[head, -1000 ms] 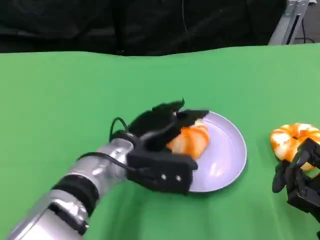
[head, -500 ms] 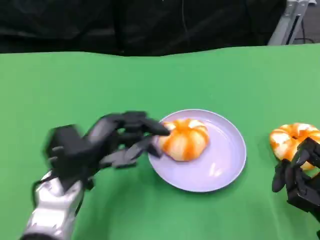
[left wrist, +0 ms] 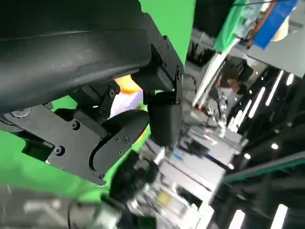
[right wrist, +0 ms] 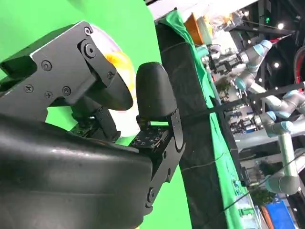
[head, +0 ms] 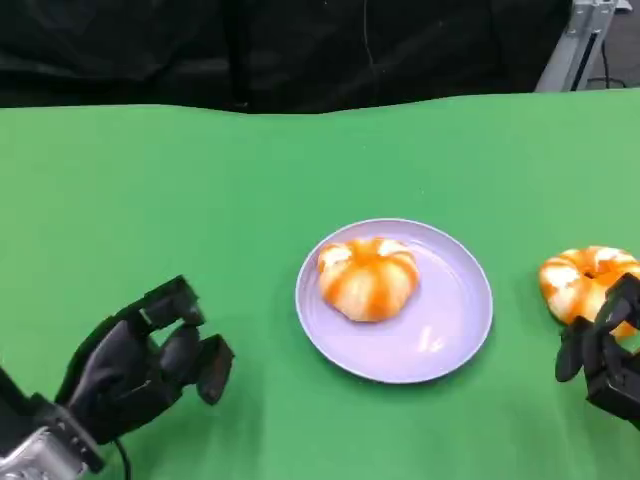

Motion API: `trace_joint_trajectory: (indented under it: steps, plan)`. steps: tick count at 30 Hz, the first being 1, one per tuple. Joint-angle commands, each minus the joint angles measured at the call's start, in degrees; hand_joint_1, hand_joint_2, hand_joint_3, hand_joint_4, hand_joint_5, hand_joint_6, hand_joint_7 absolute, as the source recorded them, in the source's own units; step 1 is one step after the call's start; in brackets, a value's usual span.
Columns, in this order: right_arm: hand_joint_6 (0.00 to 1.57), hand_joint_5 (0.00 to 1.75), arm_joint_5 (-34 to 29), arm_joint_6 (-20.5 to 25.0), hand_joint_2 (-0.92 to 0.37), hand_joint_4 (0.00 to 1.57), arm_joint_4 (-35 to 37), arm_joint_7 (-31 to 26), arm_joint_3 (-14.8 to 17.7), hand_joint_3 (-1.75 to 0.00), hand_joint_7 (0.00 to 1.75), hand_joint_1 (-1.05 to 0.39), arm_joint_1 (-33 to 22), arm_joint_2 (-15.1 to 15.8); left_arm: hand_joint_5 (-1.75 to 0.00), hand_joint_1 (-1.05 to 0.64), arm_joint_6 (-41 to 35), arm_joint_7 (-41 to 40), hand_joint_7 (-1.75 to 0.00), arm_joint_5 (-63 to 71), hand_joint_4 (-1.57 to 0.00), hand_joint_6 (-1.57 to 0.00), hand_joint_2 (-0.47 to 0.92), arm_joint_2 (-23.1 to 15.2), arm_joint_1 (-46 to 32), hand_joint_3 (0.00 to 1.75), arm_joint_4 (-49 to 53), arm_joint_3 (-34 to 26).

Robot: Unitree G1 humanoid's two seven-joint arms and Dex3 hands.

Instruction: Grasp the bread from the table and place it into the plate.

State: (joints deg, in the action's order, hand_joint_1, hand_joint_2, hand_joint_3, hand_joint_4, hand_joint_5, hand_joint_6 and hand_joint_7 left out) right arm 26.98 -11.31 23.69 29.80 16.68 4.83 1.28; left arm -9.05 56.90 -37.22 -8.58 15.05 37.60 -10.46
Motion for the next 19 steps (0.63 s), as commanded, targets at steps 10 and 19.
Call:
trace_joint_trajectory:
  steps: [10,19]
  plan:
    - [0.76,1.75,-0.7,-1.0,-0.43,0.92,0.1,-0.9,0.2,-1.49,1.75,-0.05,0.9,0.2,-1.75,-0.16,1.1,8.4,-1.61,4.8,-0.89,-0.83,0.49,-2.9,8.6,1.07,20.5,-5.6]
    - [0.76,1.75,-0.4,-0.8,-0.43,0.93,-0.5,-0.3,0.2,-1.48,1.74,-0.07,0.3,0.1,-1.75,-0.17,1.0,9.8,-1.6,6.2,-0.86,-0.82,0.5,-2.8,9.0,1.05,21.6,-7.1]
